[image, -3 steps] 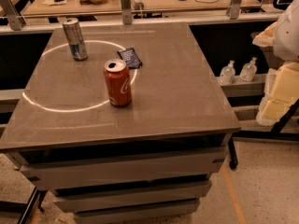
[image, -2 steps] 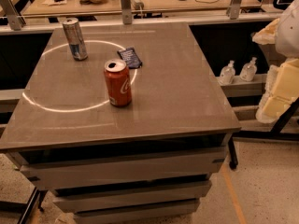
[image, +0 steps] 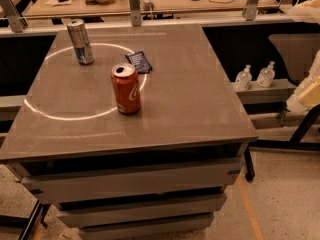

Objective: Knock coke can over

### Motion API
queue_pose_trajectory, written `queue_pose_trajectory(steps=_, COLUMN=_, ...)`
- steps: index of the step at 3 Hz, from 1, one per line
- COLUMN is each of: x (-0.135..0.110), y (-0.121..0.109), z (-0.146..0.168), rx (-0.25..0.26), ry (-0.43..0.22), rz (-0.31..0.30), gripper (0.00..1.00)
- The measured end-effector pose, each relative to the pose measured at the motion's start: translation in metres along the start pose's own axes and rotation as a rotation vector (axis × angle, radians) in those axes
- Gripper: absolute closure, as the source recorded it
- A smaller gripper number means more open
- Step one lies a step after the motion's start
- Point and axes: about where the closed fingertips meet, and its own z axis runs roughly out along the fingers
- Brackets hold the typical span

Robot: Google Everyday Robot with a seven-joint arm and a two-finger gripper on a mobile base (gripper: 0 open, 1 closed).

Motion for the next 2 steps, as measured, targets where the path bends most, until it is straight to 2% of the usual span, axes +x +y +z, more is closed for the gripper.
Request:
queue_pose_trajectory(steps=1, x=-0.036, y=0.009, z=-0.004, rx=-0.036, ry=-0.188, rz=0.000, gripper=0.00)
queue_pose_trajectory(steps=2, x=-0.078, y=0.026, z=0.008, rx=-0.153, ry=-0.374, rz=0.021, gripper=0.00)
